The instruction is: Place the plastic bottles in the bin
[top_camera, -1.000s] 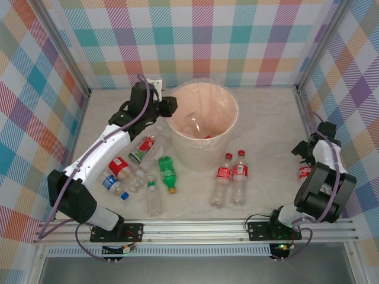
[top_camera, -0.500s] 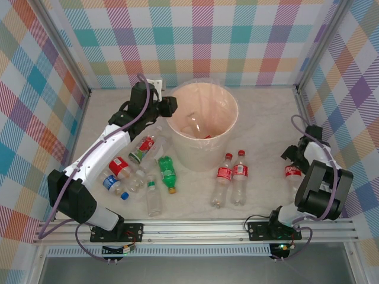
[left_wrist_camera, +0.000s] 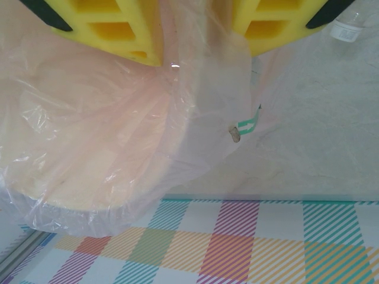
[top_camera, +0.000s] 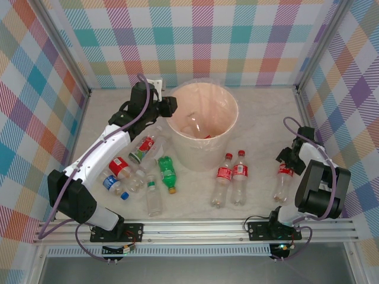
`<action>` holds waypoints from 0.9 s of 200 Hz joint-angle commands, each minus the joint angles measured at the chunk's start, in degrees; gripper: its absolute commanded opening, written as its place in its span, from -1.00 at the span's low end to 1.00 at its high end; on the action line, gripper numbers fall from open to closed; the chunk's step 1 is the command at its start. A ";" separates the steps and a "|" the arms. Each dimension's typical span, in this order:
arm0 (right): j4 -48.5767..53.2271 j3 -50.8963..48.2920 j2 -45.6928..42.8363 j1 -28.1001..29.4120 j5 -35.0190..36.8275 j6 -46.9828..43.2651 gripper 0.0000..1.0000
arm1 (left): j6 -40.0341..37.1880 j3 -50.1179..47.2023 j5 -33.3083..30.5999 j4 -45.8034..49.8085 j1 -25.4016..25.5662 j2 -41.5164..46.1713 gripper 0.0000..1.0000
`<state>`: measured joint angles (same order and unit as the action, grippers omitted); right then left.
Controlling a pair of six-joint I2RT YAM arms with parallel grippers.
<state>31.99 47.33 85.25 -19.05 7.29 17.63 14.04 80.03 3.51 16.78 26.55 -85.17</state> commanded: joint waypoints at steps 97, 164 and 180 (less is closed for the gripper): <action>7.19 10.94 -22.17 0.23 -18.78 -0.31 0.24 | -1.47 -2.40 1.15 8.62 1.27 -2.74 -0.41; 5.25 25.49 -26.55 5.48 -23.78 5.44 0.18 | -1.58 -2.20 1.45 8.72 1.40 -2.90 -0.41; 3.91 29.97 -25.31 8.63 -23.91 6.34 0.16 | -1.57 -2.22 1.59 8.73 1.49 -2.93 -0.41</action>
<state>38.28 71.20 59.53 -13.85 -14.11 21.30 14.04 80.03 3.53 16.75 26.61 -85.17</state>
